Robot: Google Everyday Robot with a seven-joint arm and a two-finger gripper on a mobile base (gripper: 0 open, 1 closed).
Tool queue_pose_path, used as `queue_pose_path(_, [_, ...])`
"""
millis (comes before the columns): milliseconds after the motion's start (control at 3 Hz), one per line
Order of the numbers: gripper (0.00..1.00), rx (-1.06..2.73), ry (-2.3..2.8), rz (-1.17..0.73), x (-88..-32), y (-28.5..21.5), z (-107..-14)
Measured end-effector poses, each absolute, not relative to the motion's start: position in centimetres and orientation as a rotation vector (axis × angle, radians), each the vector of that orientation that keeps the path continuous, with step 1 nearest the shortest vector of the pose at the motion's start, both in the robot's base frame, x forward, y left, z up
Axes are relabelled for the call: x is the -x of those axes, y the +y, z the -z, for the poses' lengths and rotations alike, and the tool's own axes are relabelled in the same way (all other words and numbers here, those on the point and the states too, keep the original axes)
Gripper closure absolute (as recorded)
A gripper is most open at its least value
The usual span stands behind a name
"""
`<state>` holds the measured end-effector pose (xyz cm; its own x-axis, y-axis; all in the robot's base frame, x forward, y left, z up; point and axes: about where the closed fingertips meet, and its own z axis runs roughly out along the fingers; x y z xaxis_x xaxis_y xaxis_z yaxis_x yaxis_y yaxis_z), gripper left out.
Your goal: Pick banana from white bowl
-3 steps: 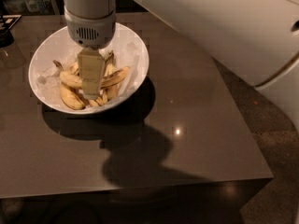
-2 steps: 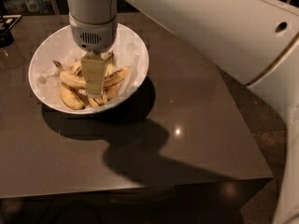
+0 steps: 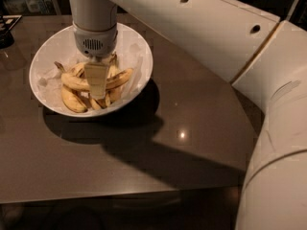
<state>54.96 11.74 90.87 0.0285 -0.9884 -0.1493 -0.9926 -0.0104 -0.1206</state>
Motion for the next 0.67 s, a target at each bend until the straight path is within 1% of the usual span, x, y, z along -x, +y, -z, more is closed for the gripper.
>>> queue_pose_path(667, [0.43, 2.163, 2.061, -0.077, -55.9, 13.0, -88.8])
